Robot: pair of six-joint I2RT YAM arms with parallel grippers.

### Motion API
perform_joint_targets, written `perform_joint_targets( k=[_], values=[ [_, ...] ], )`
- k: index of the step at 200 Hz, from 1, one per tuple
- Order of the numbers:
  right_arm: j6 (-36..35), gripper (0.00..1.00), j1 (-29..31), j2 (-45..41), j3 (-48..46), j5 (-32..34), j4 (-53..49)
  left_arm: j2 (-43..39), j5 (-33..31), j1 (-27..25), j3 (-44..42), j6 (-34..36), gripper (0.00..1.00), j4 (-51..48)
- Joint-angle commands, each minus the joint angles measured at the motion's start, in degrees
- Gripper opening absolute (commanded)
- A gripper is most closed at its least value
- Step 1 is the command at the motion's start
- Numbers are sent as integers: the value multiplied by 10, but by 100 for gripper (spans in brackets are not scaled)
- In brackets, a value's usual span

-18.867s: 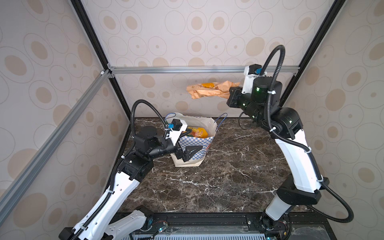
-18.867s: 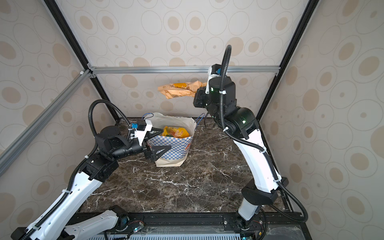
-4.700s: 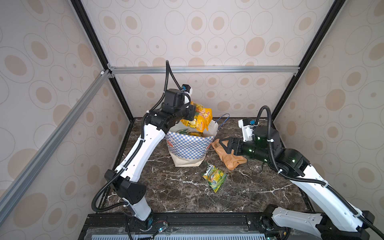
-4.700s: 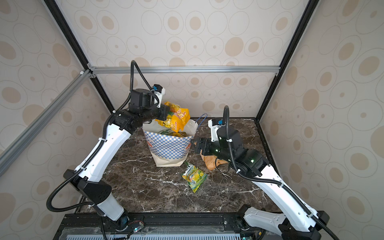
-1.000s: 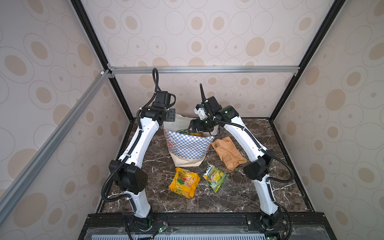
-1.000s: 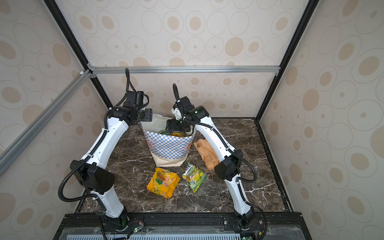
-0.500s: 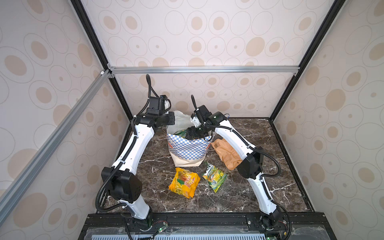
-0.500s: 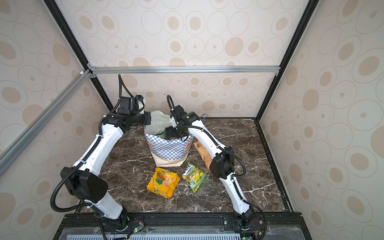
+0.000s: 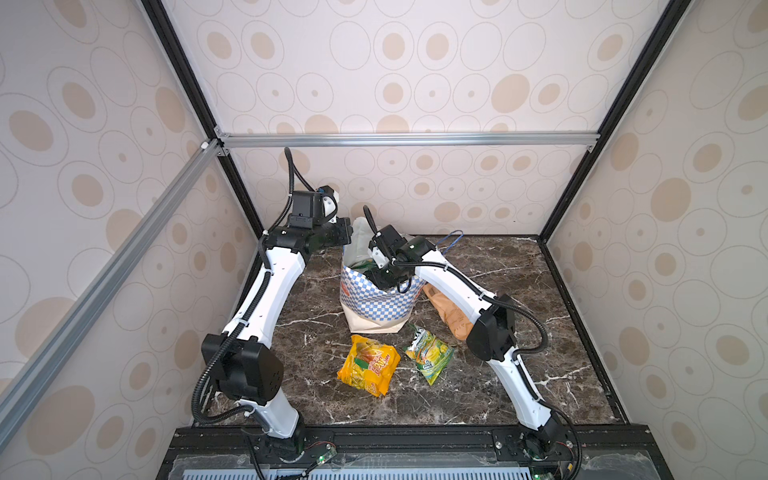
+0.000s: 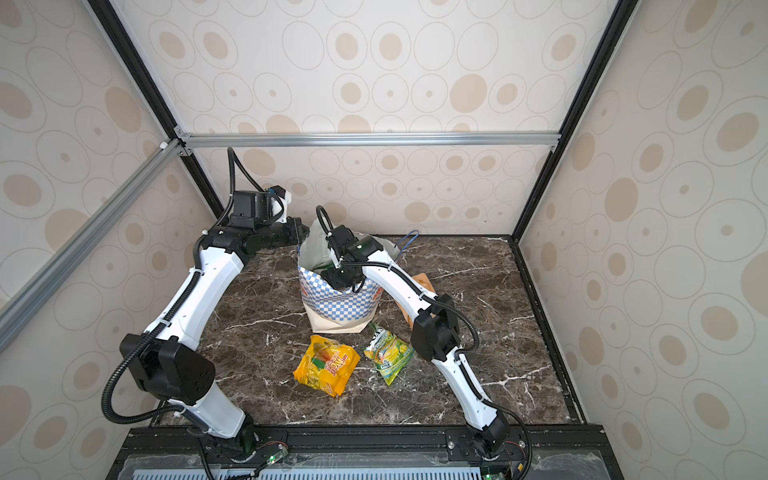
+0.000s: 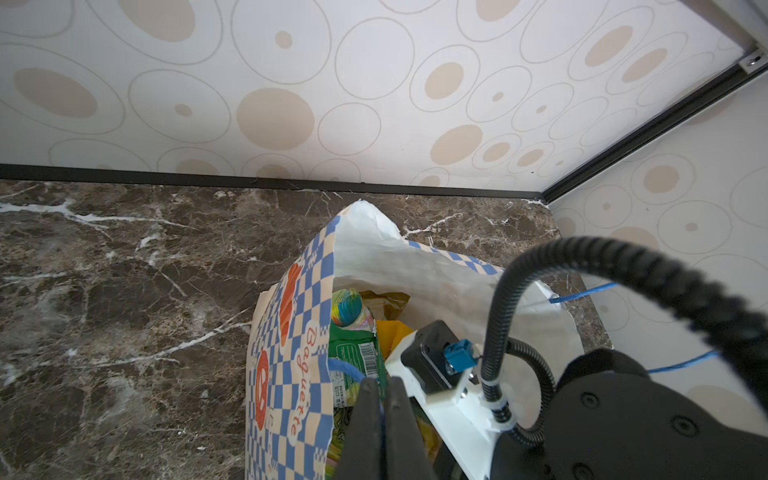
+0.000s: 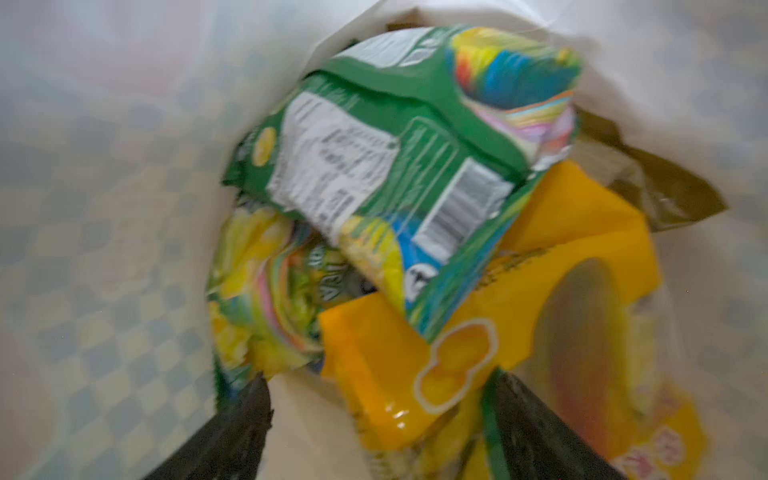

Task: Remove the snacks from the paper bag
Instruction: 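Reach into the bag with the right gripper and grasp the second yellow bag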

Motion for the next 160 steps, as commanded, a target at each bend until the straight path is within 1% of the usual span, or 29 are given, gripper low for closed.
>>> perform_joint_targets(
  k=[1,17,33,69,84,89,107,149,160],
  values=[
    [-32,90,-2,18,13,94,17,-8,29,1,10,-3,0,31],
    [-28,89,-2,36,27,28,17,-10,27,2,11,1,0,29],
    [-5,88,1,55,27,-36,14,-11,24,1,13,5,0,27],
    [27,85,19,87,10,-87,12,-9,34,1,13,-4,0,38],
    [33,81,21,95,17,-93,4,-8,35,1,13,-4,0,40],
    [35,78,22,95,18,-93,1,-8,33,1,13,-3,0,39],
    [32,62,22,86,21,-88,2,-9,28,1,11,1,0,38],
    [25,15,21,38,23,-44,18,-20,5,1,0,10,0,38],
    [27,10,21,24,23,-31,23,-24,1,1,-2,11,0,39]
  ],
)
